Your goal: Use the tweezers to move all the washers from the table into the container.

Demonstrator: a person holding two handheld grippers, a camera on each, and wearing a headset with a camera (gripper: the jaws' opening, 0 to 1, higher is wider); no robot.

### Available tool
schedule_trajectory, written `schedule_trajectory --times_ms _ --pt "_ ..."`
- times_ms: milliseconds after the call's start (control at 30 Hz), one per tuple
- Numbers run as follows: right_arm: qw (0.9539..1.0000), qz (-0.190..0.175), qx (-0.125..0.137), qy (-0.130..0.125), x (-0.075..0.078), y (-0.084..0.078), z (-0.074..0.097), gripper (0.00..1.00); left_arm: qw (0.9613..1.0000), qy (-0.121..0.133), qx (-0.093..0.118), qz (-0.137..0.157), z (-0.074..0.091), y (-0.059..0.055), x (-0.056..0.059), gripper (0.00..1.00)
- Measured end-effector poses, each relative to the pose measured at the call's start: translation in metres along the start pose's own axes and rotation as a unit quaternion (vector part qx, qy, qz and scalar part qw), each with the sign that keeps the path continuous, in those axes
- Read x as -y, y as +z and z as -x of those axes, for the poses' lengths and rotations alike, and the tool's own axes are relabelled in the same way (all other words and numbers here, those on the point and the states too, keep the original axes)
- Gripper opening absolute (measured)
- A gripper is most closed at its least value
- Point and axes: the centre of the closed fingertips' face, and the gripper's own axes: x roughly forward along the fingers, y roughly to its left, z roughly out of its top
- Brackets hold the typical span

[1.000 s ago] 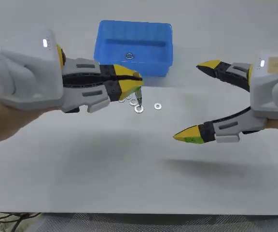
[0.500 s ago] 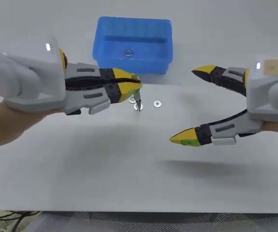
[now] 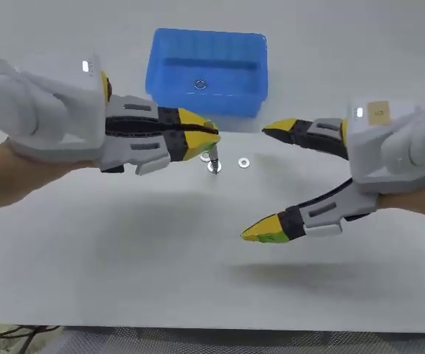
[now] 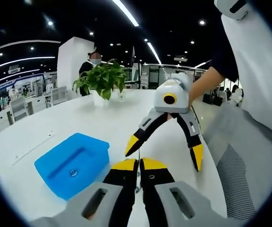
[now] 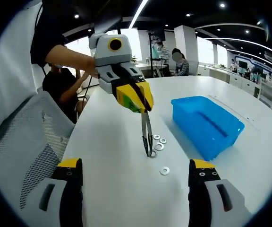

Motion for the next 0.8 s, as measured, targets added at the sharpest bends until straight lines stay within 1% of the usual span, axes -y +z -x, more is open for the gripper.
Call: schedule_trajectory --times_ms 33,100,200,267,300,367,400,433,467,500,533,600,633,800 --pt "1.0 -0.002 -0.001 0.007 0.0 0.002 -0.006 0.88 1.0 -0.007 -0.006 0.004 0.0 0.0 0.001 0.06" --pt "0.9999 0.001 0.0 0.01 0.001 0.007 -0.012 0.85 0.9999 -0.012 -0.011 0.004 -0.001 0.0 0.002 0.06" --pt "0.9998 0.004 0.005 0.017 0.004 0.015 -0.019 0.8 0.9998 -0.011 -0.013 0.008 0.0 -0.001 0.0 0.06" --pt "0.9997 0.007 0.003 0.022 0.005 0.019 -0.023 0.79 0.9998 -0.01 -0.012 0.011 0.0 -0.001 0.0 0.06" --pt "0.9996 0.01 0.001 0.025 0.007 0.02 -0.024 0.76 0.9998 -0.009 -0.011 0.013 0.0 -0.001 0.0 0.06" --pt "0.9994 0.015 0.0 0.03 0.009 0.023 -0.026 0.62 0.9998 -0.008 -0.01 0.014 -0.001 0.0 0.0 0.06" --pt "0.9993 0.012 -0.002 0.035 0.01 0.023 -0.027 0.55 0.9998 -0.008 -0.009 0.015 -0.002 0.0 0.0 0.06" --pt "0.9988 0.005 -0.006 0.047 0.008 0.021 -0.029 0.48 0.9998 -0.008 -0.009 0.015 -0.002 0.0 0.0 0.06" --pt "0.9984 0.005 -0.011 0.055 0.007 0.02 -0.029 0.43 0.9998 -0.008 -0.009 0.015 -0.002 0.0 0.0 0.06" --pt "0.998 0.01 -0.019 0.06 0.007 0.018 -0.03 0.39 0.9998 -0.008 -0.008 0.016 -0.002 0.0 0.0 0.06" --pt "0.9975 0.022 -0.029 0.061 0.009 0.015 -0.031 0.33 0.9998 -0.008 -0.009 0.015 -0.002 0.0 0.0 0.06" --pt "0.9972 0.022 -0.032 0.065 0.009 0.015 -0.032 0.28 0.9998 -0.009 -0.009 0.016 -0.002 0.0 0.001 0.06" --pt "0.9969 0.02 -0.034 0.068 0.009 0.015 -0.032 0.27 0.9998 -0.009 -0.009 0.016 -0.002 0.0 0.001 0.06" --pt "0.9966 0.026 -0.037 0.068 0.013 0.017 -0.031 0.2 0.9997 -0.012 -0.011 0.019 -0.002 0.0 0.002 0.06"
